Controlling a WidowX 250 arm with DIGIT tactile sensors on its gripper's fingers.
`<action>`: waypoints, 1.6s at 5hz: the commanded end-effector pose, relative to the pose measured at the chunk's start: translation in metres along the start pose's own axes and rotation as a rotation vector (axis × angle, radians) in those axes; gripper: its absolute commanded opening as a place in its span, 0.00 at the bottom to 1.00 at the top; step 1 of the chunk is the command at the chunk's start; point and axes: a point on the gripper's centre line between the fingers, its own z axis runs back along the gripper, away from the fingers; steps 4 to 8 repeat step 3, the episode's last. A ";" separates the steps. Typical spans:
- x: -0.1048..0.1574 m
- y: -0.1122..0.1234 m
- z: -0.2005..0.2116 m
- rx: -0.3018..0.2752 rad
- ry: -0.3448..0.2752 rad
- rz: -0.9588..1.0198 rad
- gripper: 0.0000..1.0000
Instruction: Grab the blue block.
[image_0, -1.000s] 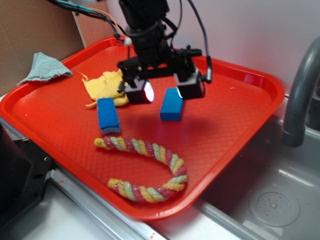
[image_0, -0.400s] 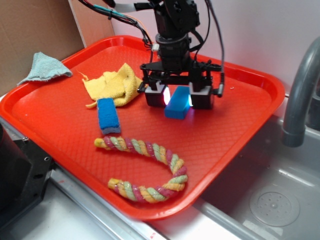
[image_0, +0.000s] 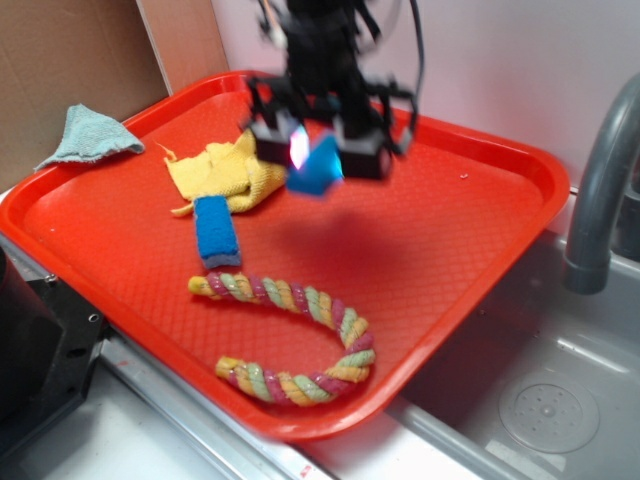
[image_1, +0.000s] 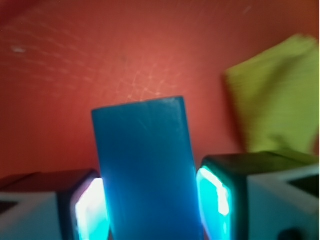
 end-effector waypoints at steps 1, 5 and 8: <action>-0.017 0.018 0.088 -0.055 -0.113 -0.119 0.00; -0.008 0.026 0.111 -0.017 -0.114 -0.032 0.00; -0.008 0.026 0.111 -0.017 -0.114 -0.032 0.00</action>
